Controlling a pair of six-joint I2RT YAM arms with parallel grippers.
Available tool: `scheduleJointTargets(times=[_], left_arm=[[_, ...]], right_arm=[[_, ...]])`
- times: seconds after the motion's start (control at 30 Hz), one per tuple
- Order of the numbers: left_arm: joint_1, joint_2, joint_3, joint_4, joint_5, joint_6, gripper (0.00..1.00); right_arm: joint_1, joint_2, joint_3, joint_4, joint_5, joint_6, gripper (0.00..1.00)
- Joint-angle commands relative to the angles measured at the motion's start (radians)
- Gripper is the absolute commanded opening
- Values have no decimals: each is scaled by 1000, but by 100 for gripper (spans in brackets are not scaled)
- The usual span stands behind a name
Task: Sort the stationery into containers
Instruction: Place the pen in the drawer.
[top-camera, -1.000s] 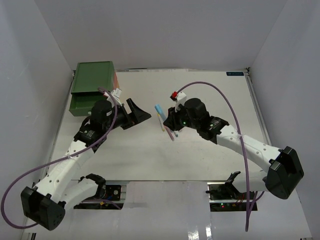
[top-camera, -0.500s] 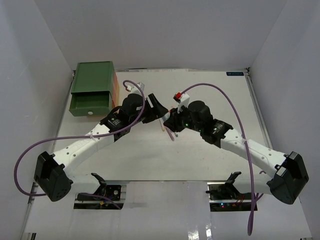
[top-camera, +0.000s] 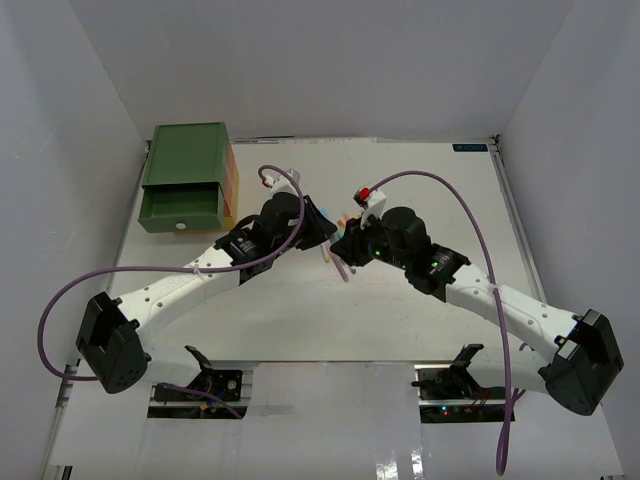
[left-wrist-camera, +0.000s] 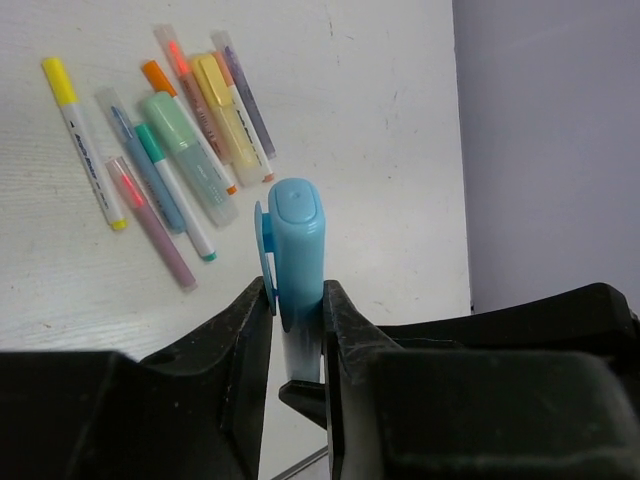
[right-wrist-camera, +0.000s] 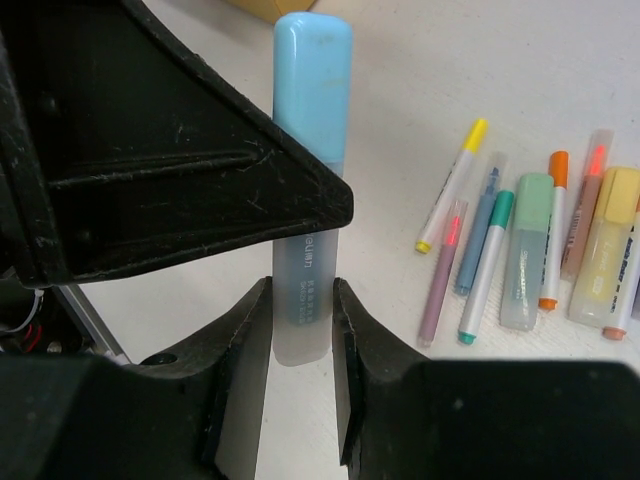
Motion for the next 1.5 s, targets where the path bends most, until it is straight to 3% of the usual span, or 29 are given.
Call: scheduleJointTargets(times=[0.0, 0.07, 0.2, 0.47, 0.67, 0.8, 1.13, 1.3, 1.47], left_arm=[[-16, -4, 31, 19, -14, -8, 20], [-16, -7, 28, 20, -20, -7, 13], [-16, -28, 23, 17, -48, 0, 6], [38, -103, 49, -64, -144, 33, 5], [233, -220, 63, -130, -129, 47, 5], [369, -270, 104, -191, -138, 62, 5], [719, -326, 95, -202, -91, 61, 8], [817, -300, 69, -173, -10, 43, 10], [892, -264, 32, -156, 21, 21, 19]], right_arm=[[4, -26, -9, 70, 5, 32, 18], [5, -34, -13, 67, 14, 32, 22], [4, -52, -19, 55, 26, 27, 45], [5, -138, -78, 0, 93, -43, 87], [4, -238, -155, -11, 146, -65, 99], [4, -288, -210, -31, 159, -69, 90], [4, -338, -261, -63, 164, -78, 90], [5, -351, -276, -83, 178, -83, 90], [5, -362, -290, -83, 181, -94, 90]])
